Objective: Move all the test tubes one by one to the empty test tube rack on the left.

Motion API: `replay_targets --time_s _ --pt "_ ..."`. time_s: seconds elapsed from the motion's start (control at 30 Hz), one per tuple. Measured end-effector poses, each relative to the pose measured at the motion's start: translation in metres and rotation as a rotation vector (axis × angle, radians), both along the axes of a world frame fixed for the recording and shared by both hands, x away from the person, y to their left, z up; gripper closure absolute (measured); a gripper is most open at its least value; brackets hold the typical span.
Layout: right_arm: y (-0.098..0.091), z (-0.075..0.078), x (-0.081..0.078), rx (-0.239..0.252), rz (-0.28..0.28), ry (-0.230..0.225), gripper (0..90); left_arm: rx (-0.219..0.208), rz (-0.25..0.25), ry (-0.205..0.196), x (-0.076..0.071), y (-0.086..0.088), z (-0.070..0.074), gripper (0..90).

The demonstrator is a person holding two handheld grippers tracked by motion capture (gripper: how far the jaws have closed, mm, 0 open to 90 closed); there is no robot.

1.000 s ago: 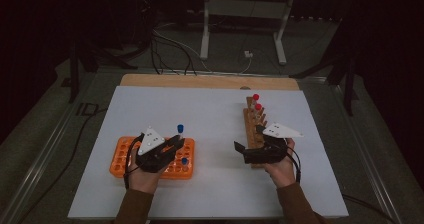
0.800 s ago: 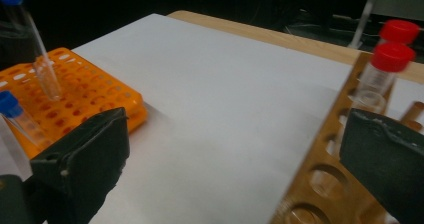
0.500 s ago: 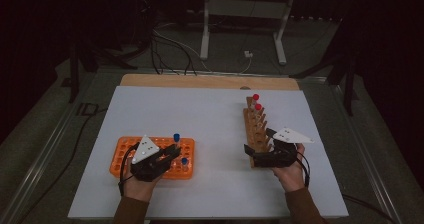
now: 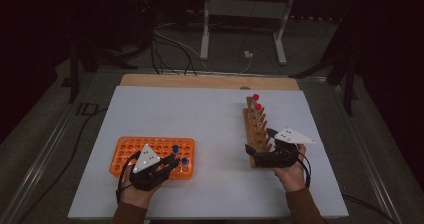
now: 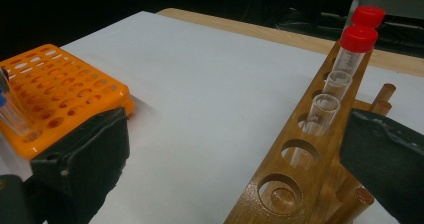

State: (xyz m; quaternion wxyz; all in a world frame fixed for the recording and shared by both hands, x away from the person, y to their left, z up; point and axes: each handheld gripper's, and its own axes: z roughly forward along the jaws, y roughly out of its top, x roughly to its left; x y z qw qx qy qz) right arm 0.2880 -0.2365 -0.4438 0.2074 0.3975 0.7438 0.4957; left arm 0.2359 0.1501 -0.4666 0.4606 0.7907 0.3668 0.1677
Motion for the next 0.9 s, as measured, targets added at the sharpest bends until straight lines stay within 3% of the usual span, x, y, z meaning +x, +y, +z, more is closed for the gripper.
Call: replay_targets --time_s 0.1,0.23,0.5,0.73,0.9 --pt "-0.001 0.0 0.0 0.001 -0.001 0.0 0.0 0.052 -0.01 0.014 -0.001 -0.002 -0.004 77.2" --pt "-0.001 0.0 0.0 0.003 0.0 -0.001 0.0 0.091 -0.022 0.026 -0.002 -0.005 -0.008 77.4" --pt "0.0 -0.001 0.001 0.003 0.002 -0.001 0.0 0.127 -0.031 0.025 -0.003 -0.006 -0.011 77.8" --pt "0.002 0.0 0.001 -0.005 0.004 -0.003 0.0 0.186 -0.044 0.024 -0.003 -0.013 -0.014 77.7" --pt "0.001 -0.001 0.002 -0.007 0.003 -0.003 0.0 0.189 -0.046 0.027 -0.004 -0.013 -0.014 77.5"
